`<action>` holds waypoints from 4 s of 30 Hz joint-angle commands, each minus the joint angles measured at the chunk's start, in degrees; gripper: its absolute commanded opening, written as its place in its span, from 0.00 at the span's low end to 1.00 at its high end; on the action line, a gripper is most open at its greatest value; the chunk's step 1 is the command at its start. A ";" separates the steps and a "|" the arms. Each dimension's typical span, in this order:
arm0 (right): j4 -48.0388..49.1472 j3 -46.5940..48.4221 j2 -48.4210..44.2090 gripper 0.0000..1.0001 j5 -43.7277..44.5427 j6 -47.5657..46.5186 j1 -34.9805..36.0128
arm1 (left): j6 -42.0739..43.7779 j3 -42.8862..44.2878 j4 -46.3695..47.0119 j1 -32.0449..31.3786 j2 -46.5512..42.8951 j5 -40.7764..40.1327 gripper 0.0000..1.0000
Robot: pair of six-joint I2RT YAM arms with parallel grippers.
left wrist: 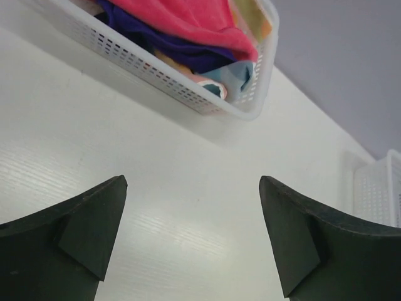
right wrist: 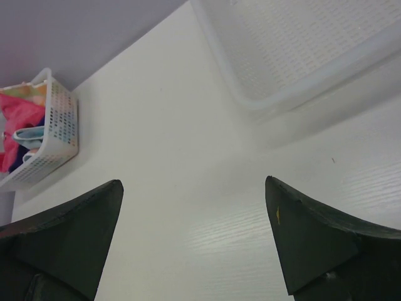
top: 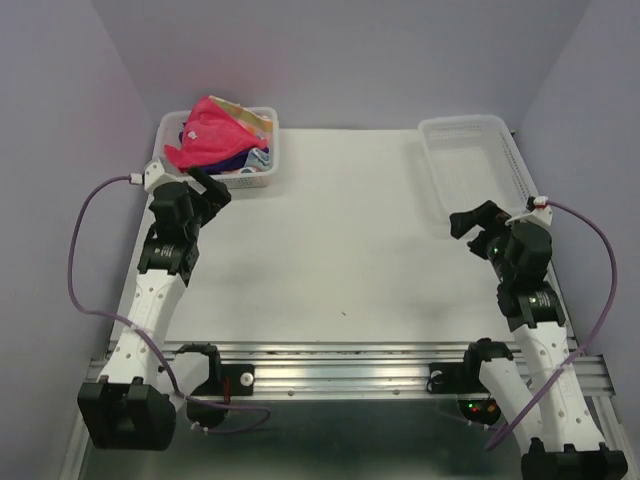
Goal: Fold and stack the towels
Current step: Grab crumpled towel, then move the towel to the center of the board
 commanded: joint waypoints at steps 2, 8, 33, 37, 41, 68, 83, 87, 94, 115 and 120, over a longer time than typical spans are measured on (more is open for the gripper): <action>5.10 2.32 0.51 1.00 -2.10 -1.50 0.02 | 7.24 2.86 4.01 0.06 3.80 5.94 0.99; 6.07 7.49 8.40 1.00 -7.52 -5.54 -0.07 | 10.84 16.73 2.19 0.06 21.10 9.36 0.99; 7.21 10.15 19.41 1.00 -7.63 -4.22 -0.07 | 7.34 68.51 -18.64 -0.03 73.50 3.84 0.70; 7.65 8.74 18.17 1.00 -7.37 -4.40 -0.07 | 6.64 70.18 -18.65 0.06 73.95 2.87 0.50; 7.47 8.82 18.52 1.00 -7.37 -4.58 -0.07 | 6.63 72.03 -18.21 0.15 73.42 2.43 0.40; 7.47 8.91 19.49 1.00 -6.58 -4.40 -0.07 | 12.08 59.73 -5.12 1.11 52.42 16.15 0.00; 6.24 8.74 17.03 1.00 -4.91 -5.54 0.02 | 10.41 83.28 -11.27 5.24 53.03 15.95 0.00; 7.21 8.65 16.77 1.00 -5.17 -5.63 0.02 | 10.41 87.41 -9.17 5.42 53.03 22.27 0.00; 9.41 8.04 15.80 1.00 -7.98 -5.55 -0.07 | 5.67 88.13 -1.00 4.81 46.46 39.59 0.00; 0.01 6.98 4.38 1.00 -2.89 -2.29 -0.07 | 5.85 41.40 10.00 -17.78 22.45 30.06 0.00; -4.04 7.33 3.50 1.00 -6.30 -3.61 -0.07 | 5.58 30.64 1.15 -15.50 26.91 13.44 0.06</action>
